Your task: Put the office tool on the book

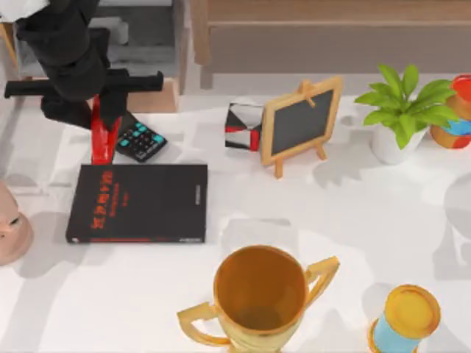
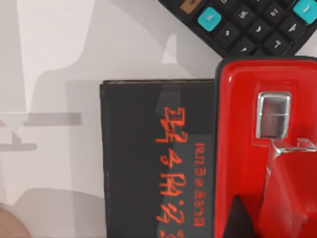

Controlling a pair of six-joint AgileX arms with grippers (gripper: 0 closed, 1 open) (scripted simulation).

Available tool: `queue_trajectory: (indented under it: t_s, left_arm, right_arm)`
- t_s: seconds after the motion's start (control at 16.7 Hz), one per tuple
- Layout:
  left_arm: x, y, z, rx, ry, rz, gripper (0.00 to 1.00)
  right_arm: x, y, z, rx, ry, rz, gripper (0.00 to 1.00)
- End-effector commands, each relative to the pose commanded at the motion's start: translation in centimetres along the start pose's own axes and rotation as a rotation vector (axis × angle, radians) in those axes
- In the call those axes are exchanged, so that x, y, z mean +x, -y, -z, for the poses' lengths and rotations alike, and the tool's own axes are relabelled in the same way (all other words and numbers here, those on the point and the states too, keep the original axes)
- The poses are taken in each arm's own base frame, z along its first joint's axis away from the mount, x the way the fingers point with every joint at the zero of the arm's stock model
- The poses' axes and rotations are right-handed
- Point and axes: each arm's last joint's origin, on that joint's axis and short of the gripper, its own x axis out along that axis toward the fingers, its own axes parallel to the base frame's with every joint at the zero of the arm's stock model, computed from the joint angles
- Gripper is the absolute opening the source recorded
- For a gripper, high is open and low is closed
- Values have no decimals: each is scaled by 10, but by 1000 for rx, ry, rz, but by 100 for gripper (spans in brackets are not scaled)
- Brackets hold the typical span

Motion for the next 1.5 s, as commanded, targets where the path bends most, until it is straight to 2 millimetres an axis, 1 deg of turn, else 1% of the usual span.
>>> queue_trajectory:
  t_s: [0.18,0.36,0.72,1.02,1.08,1.2,1.32,1.5]
  left_arm:
    - [26,26,18,4,-48,-35,0]
    - [36,37,26,-1,-60,-55,0]
    - [34,35,25,-4,-55,-51,0]
    - [8,42,16,-8,71,46,0]
    - [5,43,15,-6,88,67,0]
    - [7,47,16,6,98,87,0]
    - [17,51,19,26,76,72,0]
    - [45,45,25,26,2,-2,0]
  right_arm:
    - [0,0,0,0,0,0,100]
    - [0,0,0,0,0,0,100]
    - [0,0,0,0,0,0,100]
    - [0,0,0,0,0,0,100]
    - [0,0,0,0,0,0,100]
    - [0,0,0,0,0,0,100]
    - [0,0,0,0,0,0,100]
    - [0,0,0,0,0,0,100]
